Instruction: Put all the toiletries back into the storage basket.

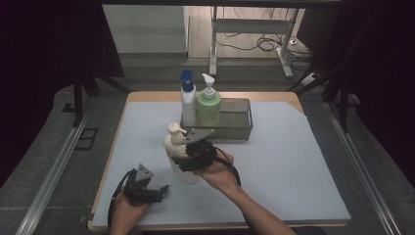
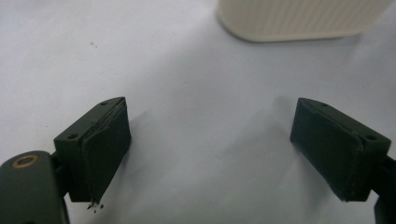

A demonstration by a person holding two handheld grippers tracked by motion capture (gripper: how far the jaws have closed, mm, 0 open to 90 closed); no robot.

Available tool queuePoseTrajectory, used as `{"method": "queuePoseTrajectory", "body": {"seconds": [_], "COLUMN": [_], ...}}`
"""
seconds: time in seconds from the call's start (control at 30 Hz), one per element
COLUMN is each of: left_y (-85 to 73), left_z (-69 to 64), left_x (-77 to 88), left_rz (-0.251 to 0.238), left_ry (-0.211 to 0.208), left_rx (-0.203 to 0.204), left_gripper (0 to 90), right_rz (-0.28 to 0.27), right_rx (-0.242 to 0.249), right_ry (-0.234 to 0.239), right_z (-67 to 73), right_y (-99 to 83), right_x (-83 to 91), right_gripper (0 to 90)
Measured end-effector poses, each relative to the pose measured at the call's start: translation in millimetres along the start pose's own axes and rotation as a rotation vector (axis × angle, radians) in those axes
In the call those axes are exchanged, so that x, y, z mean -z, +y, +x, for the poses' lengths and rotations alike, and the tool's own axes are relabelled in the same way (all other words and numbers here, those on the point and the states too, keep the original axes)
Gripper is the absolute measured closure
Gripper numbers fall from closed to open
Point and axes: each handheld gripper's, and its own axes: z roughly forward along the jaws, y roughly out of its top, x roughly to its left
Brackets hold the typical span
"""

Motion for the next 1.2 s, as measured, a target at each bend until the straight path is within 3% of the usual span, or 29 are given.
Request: {"method": "queuePoseTrajectory", "body": {"seconds": [0.23,0.67,1.2], "left_y": [0.0,-0.1,0.0], "left_z": [-0.3,0.0,0.0], "left_x": [-0.2,-0.1,-0.2], "left_rz": [-0.002,-0.001,-0.002], "left_ry": [0.001,0.000,-0.001], "left_rx": [0.004,0.000,0.001], "left_gripper": [12.2,12.2,12.2], "right_rz": [0.005,0.008,-0.005], "right_rx": [0.007,-0.031,-0.117], "right_ry": [-0.010,-0.047,-0.105], "right_z": [-3.6,-29.4,-66.8], "right_y": [0.3,-6.7,-12.4], "right_x": [19.0,52.5,97.2], "right_gripper": [37.2,37.2,37.2]}}
